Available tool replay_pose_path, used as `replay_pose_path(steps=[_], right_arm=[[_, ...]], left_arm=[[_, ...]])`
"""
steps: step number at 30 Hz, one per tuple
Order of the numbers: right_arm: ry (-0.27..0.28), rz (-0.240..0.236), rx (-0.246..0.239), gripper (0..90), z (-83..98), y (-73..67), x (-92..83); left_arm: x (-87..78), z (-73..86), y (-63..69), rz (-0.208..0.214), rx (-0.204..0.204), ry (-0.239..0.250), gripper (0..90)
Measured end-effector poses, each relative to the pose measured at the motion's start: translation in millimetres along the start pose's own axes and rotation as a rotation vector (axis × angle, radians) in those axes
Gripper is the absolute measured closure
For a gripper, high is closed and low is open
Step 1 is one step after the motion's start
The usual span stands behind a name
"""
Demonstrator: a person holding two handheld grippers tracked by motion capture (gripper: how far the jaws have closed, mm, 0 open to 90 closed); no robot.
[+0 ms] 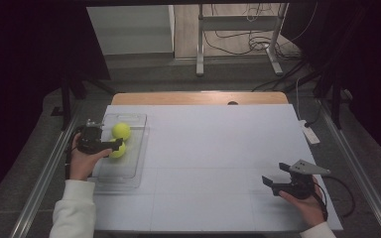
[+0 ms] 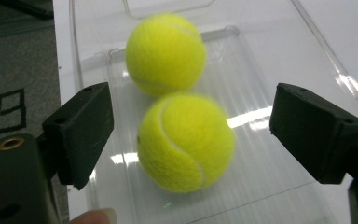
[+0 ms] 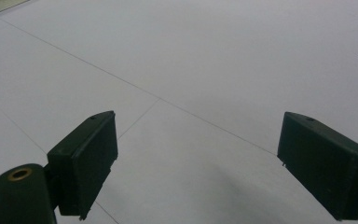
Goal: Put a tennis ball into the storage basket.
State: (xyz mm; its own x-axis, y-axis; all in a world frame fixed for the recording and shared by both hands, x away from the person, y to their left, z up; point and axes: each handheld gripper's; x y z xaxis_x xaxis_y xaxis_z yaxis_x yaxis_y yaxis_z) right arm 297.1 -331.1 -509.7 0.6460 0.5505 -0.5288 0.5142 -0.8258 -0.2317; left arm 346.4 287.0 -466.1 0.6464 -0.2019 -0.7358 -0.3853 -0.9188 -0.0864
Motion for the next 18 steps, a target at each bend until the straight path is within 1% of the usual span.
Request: replay_pose_path(steps=[4, 5, 6, 10, 13, 16, 17, 18], right_arm=[[0.001, 0.0, 0.0, 12.6, 0.0, -0.2, -0.5], [0.001, 0.001, 0.0, 12.7, 0.0, -0.1, -0.5], [0.001, 0.001, 0.0, 12.7, 0.0, 0.0, -0.4], [0.001, 0.0, -0.001, 12.7, 0.0, 0.2, -0.2], [0.001, 0.0, 0.0, 12.7, 0.0, 0.1, -0.5], [0.002, 0.003, -0.002, 12.7, 0.0, 0.2, -0.9], [0.003, 0.001, 0.0, 12.7, 0.0, 0.4, -0.9], [0.003, 0.0, 0.001, 12.7, 0.0, 0.4, -0.9]], left_arm=[[-2.2, -2.0, 1.7, 0.021, -0.003, 0.032, 11.6], [-2.2, -2.0, 1.7, 0.021, -0.003, 0.032, 11.4], [-2.7, -2.4, 1.7, 0.035, -0.006, 0.044, 10.9], [-3.2, -2.6, 2.1, 0.041, -0.01, 0.056, 10.6], [-4.3, -3.1, 3.1, 0.056, -0.019, 0.081, 10.1], [-6.7, -2.8, 5.9, 0.046, -0.009, 0.104, 9.6], [-7.2, -2.5, 6.6, 0.047, -0.008, 0.11, 9.5], [-7.9, -1.9, 7.9, 0.058, -0.008, 0.122, 9.5]])
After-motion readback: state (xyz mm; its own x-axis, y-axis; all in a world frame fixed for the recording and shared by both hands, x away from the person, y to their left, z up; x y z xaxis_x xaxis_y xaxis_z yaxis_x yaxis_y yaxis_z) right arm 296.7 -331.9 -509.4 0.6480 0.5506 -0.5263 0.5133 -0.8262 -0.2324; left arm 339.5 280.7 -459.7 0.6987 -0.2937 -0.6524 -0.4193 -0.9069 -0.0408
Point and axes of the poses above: each handheld gripper's, and its own axes: x roughly forward along the jaws, z roughly out of its underside, y roughly to its right, and after that the axes turned 13 degrees about x, right-handed
